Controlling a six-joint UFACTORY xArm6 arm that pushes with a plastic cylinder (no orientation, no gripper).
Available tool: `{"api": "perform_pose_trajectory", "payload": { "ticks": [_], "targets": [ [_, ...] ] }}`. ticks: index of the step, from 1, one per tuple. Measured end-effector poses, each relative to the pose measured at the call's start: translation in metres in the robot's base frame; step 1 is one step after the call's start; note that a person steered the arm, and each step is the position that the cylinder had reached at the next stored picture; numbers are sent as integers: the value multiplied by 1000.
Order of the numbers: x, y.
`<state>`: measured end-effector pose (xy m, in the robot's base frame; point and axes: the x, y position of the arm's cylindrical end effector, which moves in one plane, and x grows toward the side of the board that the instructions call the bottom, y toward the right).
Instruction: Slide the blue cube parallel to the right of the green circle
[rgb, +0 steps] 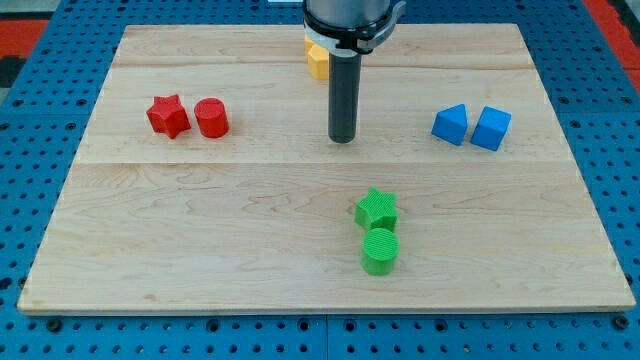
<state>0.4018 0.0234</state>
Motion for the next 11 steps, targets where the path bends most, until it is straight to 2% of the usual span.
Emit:
{"api": "perform_pose_trajectory", "payload": {
  "ticks": [5,6,7,8,10,11],
  "targets": [
    [20,28],
    [-16,39],
    [-49,75],
    [-54,110],
    [-37,187],
    [6,199]
  ]
}}
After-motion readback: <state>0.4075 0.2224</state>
